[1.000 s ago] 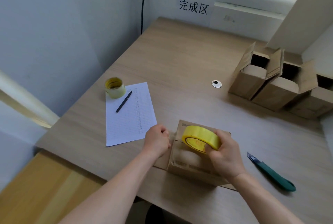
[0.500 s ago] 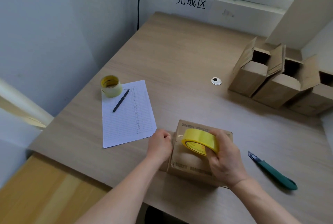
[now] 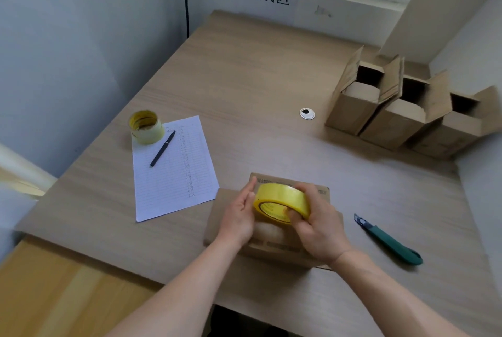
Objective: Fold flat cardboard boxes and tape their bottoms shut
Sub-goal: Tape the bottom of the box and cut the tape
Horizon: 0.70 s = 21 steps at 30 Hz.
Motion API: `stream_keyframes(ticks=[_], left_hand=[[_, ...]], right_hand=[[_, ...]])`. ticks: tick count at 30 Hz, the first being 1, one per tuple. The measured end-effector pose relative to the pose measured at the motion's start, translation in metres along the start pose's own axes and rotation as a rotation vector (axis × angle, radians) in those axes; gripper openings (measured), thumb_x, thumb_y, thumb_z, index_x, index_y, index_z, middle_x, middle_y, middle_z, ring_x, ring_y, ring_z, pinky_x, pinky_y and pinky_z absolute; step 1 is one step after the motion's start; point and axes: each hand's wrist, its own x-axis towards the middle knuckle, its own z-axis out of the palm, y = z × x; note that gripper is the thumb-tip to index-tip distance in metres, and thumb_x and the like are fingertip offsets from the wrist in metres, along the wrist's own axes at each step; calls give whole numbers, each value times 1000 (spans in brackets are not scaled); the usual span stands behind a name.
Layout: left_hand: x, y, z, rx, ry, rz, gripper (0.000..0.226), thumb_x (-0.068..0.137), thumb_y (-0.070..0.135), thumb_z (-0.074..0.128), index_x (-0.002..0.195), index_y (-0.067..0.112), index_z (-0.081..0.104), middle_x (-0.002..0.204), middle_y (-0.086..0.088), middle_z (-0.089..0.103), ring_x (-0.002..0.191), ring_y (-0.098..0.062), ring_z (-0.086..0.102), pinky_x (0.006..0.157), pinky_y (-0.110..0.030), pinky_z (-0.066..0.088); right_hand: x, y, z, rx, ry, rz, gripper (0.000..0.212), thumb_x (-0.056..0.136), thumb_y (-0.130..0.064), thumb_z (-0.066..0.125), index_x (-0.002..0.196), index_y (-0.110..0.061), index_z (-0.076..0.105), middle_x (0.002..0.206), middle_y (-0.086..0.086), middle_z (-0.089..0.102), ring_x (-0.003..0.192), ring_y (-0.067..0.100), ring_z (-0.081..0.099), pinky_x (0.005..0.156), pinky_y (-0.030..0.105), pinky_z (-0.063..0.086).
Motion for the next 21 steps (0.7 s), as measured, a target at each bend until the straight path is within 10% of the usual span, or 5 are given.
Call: stream_keyframes(ticks=[3, 7, 14, 21], left_hand=[[1, -6, -3, 36, -6, 31, 40, 105, 23, 38, 144, 29, 43, 145, 18, 42, 134, 2, 38, 110, -10, 27], [0, -6, -4, 117, 2, 31, 40, 105, 28, 36, 144, 37, 42, 137, 26, 40, 127, 10, 35, 87, 11, 19], [2, -8, -3, 147, -8, 52, 42, 105, 24, 37, 146, 34, 38, 141, 23, 38, 130, 7, 34, 95, 6, 20], [3, -10, -1, 166, -12, 43, 42, 106, 25, 36, 144, 41, 35, 140, 26, 36, 132, 6, 34, 104, -6, 21]], right_hand=[[13, 1, -25, 259, -158, 155, 26, 67, -28, 73, 90, -16, 67, 73, -5, 65, 68, 11, 59, 65, 29, 48], [13, 15, -75, 424, -149, 212, 34, 79, -31, 59, 66, -1, 53, 62, 4, 41, 61, 16, 39, 57, 35, 29], [13, 24, -105, -574, -226, 106, 35, 83, -50, 51, 75, -19, 65, 65, -1, 60, 71, 25, 55, 62, 34, 48], [-5, 59, -87, -633, -267, 207, 41, 86, -56, 47, 76, -19, 64, 69, -1, 64, 73, 23, 57, 61, 33, 48]])
